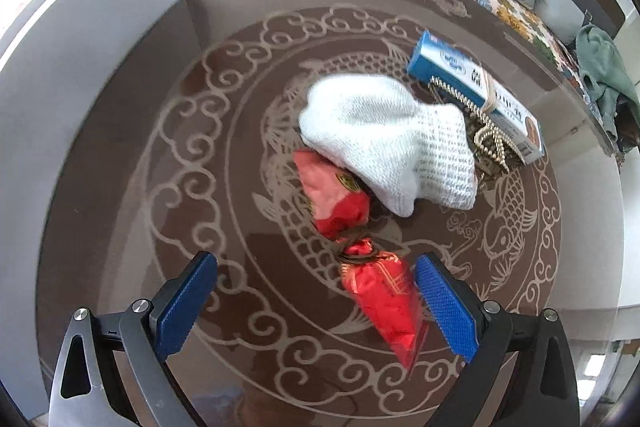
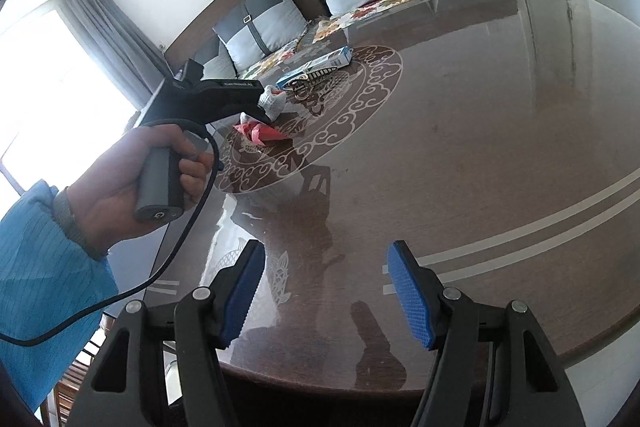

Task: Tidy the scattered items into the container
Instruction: 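Reach the left tool down and grasp the red candy packet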

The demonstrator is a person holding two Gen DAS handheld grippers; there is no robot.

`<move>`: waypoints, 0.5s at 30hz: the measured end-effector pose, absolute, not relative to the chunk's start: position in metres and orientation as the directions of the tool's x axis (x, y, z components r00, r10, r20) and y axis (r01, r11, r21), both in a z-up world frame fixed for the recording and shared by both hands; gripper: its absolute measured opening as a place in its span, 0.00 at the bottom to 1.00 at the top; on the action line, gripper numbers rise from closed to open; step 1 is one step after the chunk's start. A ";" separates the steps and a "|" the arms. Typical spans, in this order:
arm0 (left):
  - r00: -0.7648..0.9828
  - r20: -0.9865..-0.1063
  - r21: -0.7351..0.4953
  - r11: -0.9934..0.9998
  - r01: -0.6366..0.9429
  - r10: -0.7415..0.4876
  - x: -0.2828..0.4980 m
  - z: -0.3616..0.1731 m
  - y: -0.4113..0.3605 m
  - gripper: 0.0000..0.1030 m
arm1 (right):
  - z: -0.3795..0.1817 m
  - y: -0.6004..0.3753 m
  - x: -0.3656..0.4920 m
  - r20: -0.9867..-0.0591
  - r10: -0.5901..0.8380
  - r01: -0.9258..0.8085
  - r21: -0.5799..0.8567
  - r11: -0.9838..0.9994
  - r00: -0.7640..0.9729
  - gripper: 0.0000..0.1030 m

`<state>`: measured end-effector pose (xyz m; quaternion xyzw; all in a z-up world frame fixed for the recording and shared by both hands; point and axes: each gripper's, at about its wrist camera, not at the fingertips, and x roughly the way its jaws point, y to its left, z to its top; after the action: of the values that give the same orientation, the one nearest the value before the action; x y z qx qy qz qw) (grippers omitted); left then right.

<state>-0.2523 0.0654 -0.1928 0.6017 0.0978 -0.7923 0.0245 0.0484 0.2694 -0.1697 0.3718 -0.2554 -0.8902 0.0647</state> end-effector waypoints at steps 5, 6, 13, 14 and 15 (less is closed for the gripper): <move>-0.299 -0.948 -0.144 -0.984 0.101 0.108 -0.250 -0.188 0.071 0.56 | -0.169 0.269 0.049 -0.635 -0.299 -0.080 0.496 -0.864 -0.712 0.63; -0.295 -0.949 -0.143 -0.986 0.084 0.113 -0.250 -0.186 0.071 0.43 | -0.169 0.269 0.049 -0.637 -0.295 -0.083 0.495 -0.865 -0.712 0.63; -0.299 -0.943 -0.168 -0.984 0.057 0.143 -0.233 -0.175 0.037 0.24 | -0.172 0.270 0.046 -0.650 -0.293 -0.099 0.495 -0.863 -0.701 0.63; -0.303 -0.942 -0.165 -0.985 0.056 0.141 -0.229 -0.174 0.032 0.24 | -0.170 0.270 0.044 -0.648 -0.297 -0.094 0.497 -0.862 -0.702 0.63; -0.305 -0.941 -0.168 -0.984 0.054 0.144 -0.225 -0.174 0.026 0.24 | -0.166 0.270 0.040 -0.636 -0.307 -0.077 0.502 -0.861 -0.708 0.63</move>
<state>-0.2250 0.0263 -0.1738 0.5890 0.0841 -0.8033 -0.0282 0.0403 0.2697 -0.1665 0.3765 -0.2551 -0.8882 0.0648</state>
